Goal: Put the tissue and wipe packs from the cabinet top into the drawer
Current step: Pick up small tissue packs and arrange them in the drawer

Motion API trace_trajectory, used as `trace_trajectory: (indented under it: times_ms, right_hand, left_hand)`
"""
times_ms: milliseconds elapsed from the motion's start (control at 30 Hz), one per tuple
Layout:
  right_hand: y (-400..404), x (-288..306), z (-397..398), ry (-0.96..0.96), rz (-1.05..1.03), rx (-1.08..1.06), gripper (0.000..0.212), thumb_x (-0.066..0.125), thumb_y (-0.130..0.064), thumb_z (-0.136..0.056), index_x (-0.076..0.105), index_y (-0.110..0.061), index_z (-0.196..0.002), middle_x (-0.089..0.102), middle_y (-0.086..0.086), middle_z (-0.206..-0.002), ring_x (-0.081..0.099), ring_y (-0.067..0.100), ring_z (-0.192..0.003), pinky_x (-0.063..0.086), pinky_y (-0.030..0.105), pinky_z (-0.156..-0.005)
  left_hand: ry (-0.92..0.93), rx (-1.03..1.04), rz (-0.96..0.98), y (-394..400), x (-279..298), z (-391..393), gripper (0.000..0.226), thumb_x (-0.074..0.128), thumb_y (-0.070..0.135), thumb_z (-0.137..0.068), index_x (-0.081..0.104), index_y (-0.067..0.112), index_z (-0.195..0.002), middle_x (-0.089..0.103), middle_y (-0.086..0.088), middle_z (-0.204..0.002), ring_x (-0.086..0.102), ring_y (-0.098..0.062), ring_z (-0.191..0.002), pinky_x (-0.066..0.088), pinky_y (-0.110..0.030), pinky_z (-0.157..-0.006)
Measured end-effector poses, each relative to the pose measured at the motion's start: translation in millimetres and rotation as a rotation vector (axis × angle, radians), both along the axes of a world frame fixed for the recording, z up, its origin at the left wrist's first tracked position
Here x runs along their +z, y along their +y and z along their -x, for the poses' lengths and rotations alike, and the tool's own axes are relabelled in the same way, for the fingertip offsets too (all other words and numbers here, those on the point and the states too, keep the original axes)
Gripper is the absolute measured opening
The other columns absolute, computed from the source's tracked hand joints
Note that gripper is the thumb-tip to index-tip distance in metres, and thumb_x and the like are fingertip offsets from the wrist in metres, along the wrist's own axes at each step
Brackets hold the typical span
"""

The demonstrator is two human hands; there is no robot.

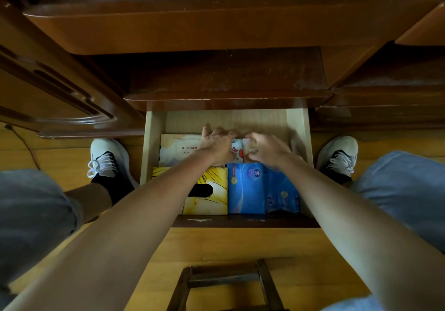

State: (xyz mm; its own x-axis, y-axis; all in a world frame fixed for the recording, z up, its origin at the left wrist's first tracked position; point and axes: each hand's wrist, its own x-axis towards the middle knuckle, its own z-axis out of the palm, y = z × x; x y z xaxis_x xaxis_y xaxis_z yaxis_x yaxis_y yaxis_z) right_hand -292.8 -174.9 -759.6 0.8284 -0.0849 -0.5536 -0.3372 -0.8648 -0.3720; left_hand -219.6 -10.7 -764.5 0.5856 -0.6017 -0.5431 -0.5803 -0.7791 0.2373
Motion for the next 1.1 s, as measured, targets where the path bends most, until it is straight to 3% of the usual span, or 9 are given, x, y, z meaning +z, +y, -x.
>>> trace_trajectory:
  times_ms: [133,267,367,467,600,733,800,933,1100]
  right_hand:
    - [-4,15,1,0.001,0.047,-0.049,0.075,0.067,-0.051,-0.087,0.036,-0.031,-0.153,0.060,0.000,-0.137,0.059,0.023,-0.118,0.049,0.037,-0.086]
    - [-11,48,8,-0.101,0.106,-0.109,0.069,0.067,-0.049,-0.091,0.039,-0.031,-0.152,0.049,0.003,-0.153,0.048,0.027,-0.137,0.046,0.043,-0.101]
    - [-17,92,10,-0.117,0.062,-0.106,0.053,0.067,-0.038,-0.095,0.052,-0.029,-0.145,0.054,0.002,-0.150,0.054,0.024,-0.132,0.048,0.038,-0.100]
    - [-15,160,19,-0.200,-0.080,-0.078,0.022,0.067,-0.031,-0.097,0.067,-0.035,-0.119,0.069,-0.010,-0.122,0.066,0.012,-0.112,0.054,0.034,-0.095]
    - [-19,276,34,-0.685,-0.093,0.010,0.018,0.061,-0.035,-0.099,0.071,-0.039,-0.113,0.072,-0.024,-0.106,0.068,-0.004,-0.094,0.058,0.028,-0.086]
    - [-26,384,36,-1.284,0.063,-0.113,0.018,0.053,-0.036,-0.096,0.066,-0.042,-0.105,0.067,-0.029,-0.096,0.061,-0.009,-0.090,0.046,0.012,-0.074]
    - [-32,422,24,-1.346,0.185,-0.150,0.022,0.054,-0.034,-0.095,0.063,-0.042,-0.114,0.064,-0.024,-0.110,0.053,-0.006,-0.106,0.046,0.017,-0.083]
    - [-39,448,3,-0.987,0.416,-0.078,0.041,0.051,-0.046,-0.101,0.058,-0.029,-0.138,0.061,-0.006,-0.140,0.049,0.020,-0.131,0.042,0.040,-0.105]
    - [-39,463,-21,-1.098,0.622,-0.078,0.040,0.043,-0.058,-0.099,0.062,-0.027,-0.115,0.073,-0.008,-0.101,0.065,0.021,-0.097,0.045,0.040,-0.089]
  left_hand:
    - [-0.076,0.048,0.092,4,14,5,0.073,0.061,0.043,-0.092,0.028,0.022,-0.155,0.041,-0.007,-0.155,0.027,-0.027,-0.148,0.002,-0.057,-0.123]
    - [-0.167,0.088,0.212,22,58,8,0.063,0.061,0.034,-0.094,0.038,0.022,-0.151,0.044,-0.004,-0.153,0.036,-0.025,-0.143,0.018,-0.046,-0.122]
    - [-0.224,0.059,0.307,38,119,5,0.051,0.057,0.025,-0.093,0.049,0.026,-0.144,0.048,0.002,-0.149,0.053,-0.023,-0.129,0.043,-0.038,-0.102]
    - [-0.422,-0.038,0.411,51,198,7,0.035,0.051,0.026,-0.096,0.062,0.031,-0.128,0.060,0.010,-0.135,0.066,-0.014,-0.107,0.049,-0.027,-0.077]
    - [-0.919,-0.196,0.628,63,306,22,0.027,0.051,0.025,-0.096,0.072,0.022,-0.112,0.072,0.005,-0.107,0.069,-0.016,-0.095,0.055,-0.030,-0.067]
    - [-1.235,-0.092,0.848,67,401,20,0.022,0.053,0.024,-0.094,0.072,0.017,-0.103,0.071,0.003,-0.089,0.063,-0.017,-0.084,0.049,-0.029,-0.062]
    - [-1.255,-0.002,0.866,64,435,8,0.020,0.055,0.023,-0.091,0.071,0.016,-0.101,0.069,0.001,-0.092,0.061,-0.021,-0.088,0.050,-0.033,-0.065]
    - [-1.092,0.149,0.749,52,464,-30,0.028,0.057,0.030,-0.090,0.067,0.022,-0.114,0.065,0.001,-0.112,0.058,-0.023,-0.104,0.049,-0.034,-0.074]
    - [-0.957,0.164,0.682,26,476,-83,0.033,0.055,0.037,-0.090,0.063,0.027,-0.120,0.060,0.003,-0.121,0.054,-0.021,-0.113,0.047,-0.035,-0.074]
